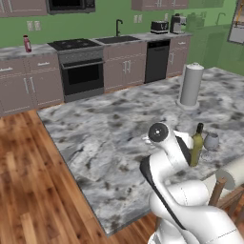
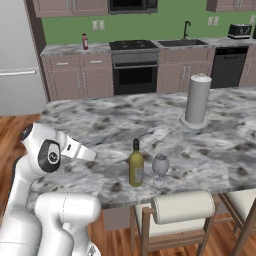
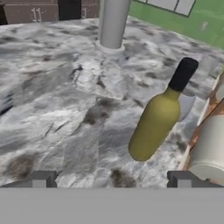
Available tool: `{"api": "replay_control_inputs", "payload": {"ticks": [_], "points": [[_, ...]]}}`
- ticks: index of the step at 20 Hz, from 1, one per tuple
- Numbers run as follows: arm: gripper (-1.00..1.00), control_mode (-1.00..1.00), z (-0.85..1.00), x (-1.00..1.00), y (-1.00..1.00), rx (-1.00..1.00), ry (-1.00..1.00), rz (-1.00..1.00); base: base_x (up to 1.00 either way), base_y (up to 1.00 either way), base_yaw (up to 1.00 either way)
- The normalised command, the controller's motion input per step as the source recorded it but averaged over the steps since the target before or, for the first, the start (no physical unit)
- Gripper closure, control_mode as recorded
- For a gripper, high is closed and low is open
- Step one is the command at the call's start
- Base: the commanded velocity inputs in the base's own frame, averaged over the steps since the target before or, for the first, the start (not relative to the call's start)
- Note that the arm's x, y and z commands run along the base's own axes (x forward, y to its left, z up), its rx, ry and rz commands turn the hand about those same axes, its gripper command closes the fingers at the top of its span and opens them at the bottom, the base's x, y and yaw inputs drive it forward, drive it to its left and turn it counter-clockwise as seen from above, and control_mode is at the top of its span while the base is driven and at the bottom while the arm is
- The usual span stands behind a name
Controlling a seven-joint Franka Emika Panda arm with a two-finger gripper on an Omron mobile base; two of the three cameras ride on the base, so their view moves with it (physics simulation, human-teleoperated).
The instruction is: There is a wine glass and glass cup on the dining counter. Place the wine bottle next to the wine glass and the juice bottle next to the glass cup.
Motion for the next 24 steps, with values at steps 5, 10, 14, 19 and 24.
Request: {"api": "replay_control_inputs", "payload": {"ticks": [5,10,14,19,24], "points": [[-1.0,-1.0,0.05,-0.35,0.14,0.02,0.11,0.22,0.0,0.0,0.0],[-1.0,-1.0,0.12,-0.24,0.13,0.08,0.17,0.19,0.0,0.0,0.0],[-1.0,-1.0,0.09,-0.27,0.13,0.05,0.14,0.16,0.0,0.0,0.0],[-1.0,-1.0,0.01,-0.32,0.14,0.01,0.06,0.13,0.0,0.0,0.0],[-1.0,-1.0,0.0,-0.24,0.12,0.03,0.03,0.09,0.0,0.0,0.0]]}}
